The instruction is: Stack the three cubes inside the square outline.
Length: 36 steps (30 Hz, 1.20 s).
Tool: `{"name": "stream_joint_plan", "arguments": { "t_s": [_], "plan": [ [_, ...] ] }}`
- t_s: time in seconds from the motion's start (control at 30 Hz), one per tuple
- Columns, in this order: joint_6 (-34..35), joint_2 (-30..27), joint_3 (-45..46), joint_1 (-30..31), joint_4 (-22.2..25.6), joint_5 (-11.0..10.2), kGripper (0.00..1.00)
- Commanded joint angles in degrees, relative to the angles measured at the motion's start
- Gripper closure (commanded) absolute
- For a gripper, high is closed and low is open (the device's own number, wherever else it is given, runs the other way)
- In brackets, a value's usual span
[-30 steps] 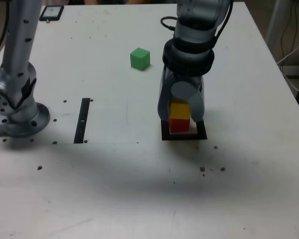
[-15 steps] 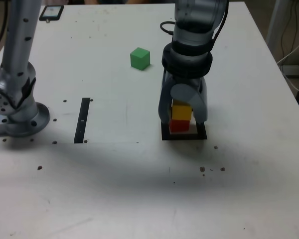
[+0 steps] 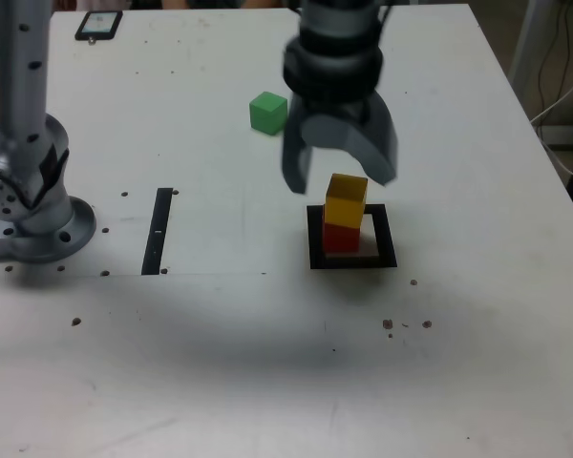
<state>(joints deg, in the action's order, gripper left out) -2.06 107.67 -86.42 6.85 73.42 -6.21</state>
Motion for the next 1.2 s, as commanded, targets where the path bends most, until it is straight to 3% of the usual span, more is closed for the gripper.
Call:
{"name": "stream_joint_plan", "arguments": {
  "t_s": [0.0,0.17,0.5,0.8,1.17],
  "plan": [
    [-0.96,-1.96,-0.31,-0.67,2.57,-0.11,0.01],
    [-5.43,-5.24,1.12,-4.72,6.73,-0.08,0.01],
    [-20.01,-7.57,2.88,-24.71,4.76,-3.66,0.01],
    [-30.56,-1.86,2.06,-39.51,-1.36,-4.73,0.01],
    [-34.59,4.70,2.91,-44.60,-8.01,-5.60,0.01]
  ]
}}
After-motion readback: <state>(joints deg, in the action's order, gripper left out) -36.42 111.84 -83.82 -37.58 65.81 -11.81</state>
